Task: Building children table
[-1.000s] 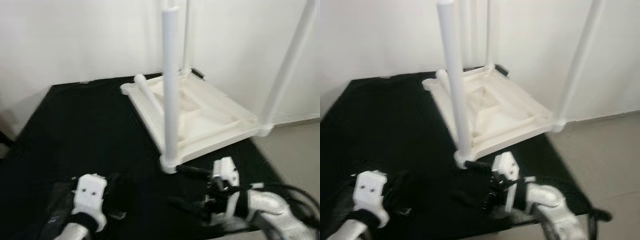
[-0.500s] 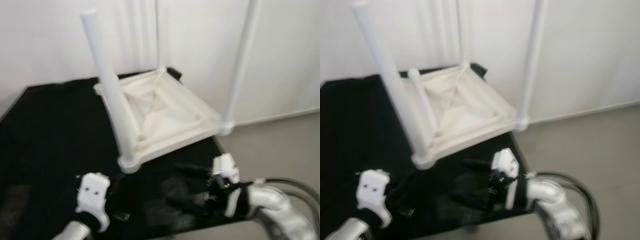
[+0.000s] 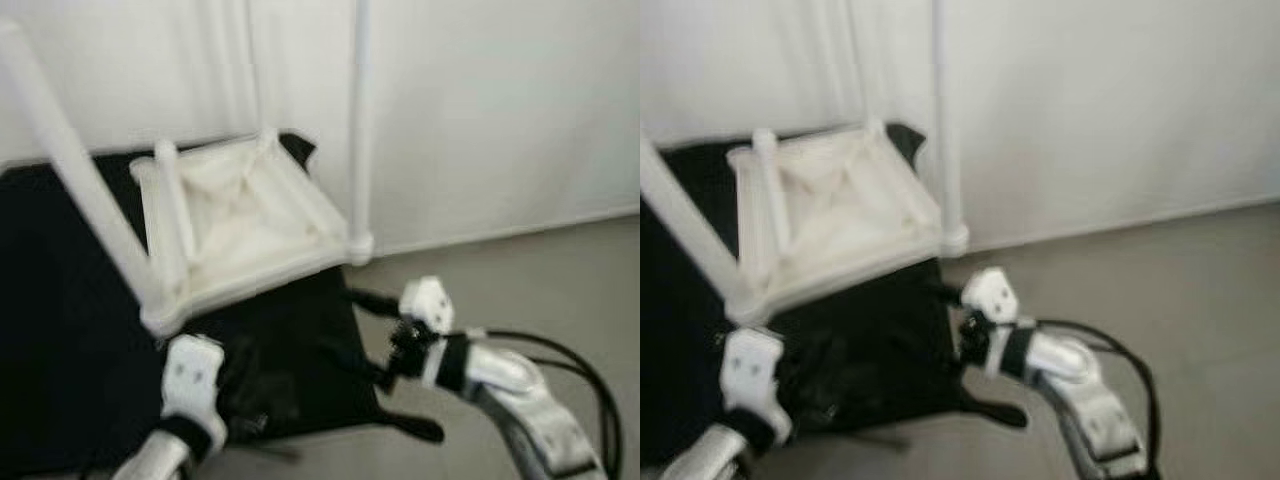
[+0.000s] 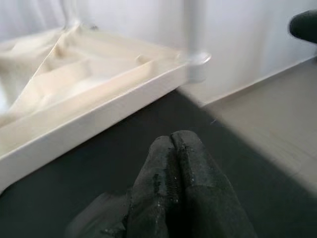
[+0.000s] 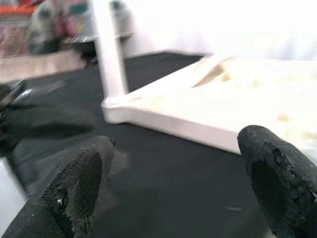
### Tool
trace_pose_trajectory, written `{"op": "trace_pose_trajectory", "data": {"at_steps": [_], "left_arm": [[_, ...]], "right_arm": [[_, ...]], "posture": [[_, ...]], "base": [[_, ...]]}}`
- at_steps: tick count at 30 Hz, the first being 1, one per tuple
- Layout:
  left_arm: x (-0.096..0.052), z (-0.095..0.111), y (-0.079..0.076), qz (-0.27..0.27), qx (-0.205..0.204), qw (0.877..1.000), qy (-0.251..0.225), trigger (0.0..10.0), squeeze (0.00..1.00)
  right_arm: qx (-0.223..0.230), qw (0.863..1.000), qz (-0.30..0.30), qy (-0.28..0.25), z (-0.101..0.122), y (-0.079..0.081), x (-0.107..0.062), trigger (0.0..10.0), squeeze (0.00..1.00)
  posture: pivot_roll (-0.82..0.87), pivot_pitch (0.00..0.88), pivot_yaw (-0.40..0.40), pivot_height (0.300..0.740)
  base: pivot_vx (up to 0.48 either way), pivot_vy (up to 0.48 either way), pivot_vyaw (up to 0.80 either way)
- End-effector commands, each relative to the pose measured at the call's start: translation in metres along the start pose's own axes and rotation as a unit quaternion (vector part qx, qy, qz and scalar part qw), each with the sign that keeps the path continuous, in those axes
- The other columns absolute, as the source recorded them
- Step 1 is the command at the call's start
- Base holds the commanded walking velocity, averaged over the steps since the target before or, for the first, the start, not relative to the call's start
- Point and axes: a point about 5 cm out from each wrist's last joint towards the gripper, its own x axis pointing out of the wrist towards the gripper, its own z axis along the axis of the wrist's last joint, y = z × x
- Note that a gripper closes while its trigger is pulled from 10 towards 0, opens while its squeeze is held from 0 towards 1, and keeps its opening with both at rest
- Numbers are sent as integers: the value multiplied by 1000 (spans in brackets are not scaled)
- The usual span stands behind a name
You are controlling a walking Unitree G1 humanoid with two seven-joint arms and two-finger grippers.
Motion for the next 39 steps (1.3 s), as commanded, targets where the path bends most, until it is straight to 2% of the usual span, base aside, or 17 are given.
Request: {"op": "trace_pose_trajectory", "data": {"at_steps": [1,4,10,26,39], "left_arm": [[2,-5,-2,4,-19,1000,10,10000,0],[4,-5,-2,6,-25,1000,7,10000,0],[8,-6,-3,10,-42,999,5,10000,0],[17,-8,-2,14,-45,999,7,10000,0],[18,-7,7,42,-57,997,-4,10000,0]], "right_arm": [[-9,1000,-19,2,-2,-2,4,10000,0],[-8,1000,-25,1,-3,0,8,10000,0],[-8,999,-28,40,-19,8,17,10000,0],[10,998,-42,42,-26,7,22,10000,0],[7,998,-46,42,-26,7,25,10000,0]], "posture": [[-112,55,60,740],[-113,55,58,740],[-115,52,60,740],[-116,40,62,740],[-114,45,68,740]], "base": [[0,-480,0],[0,-480,0],[0,-480,0],[0,-476,0],[70,0,0]]}}
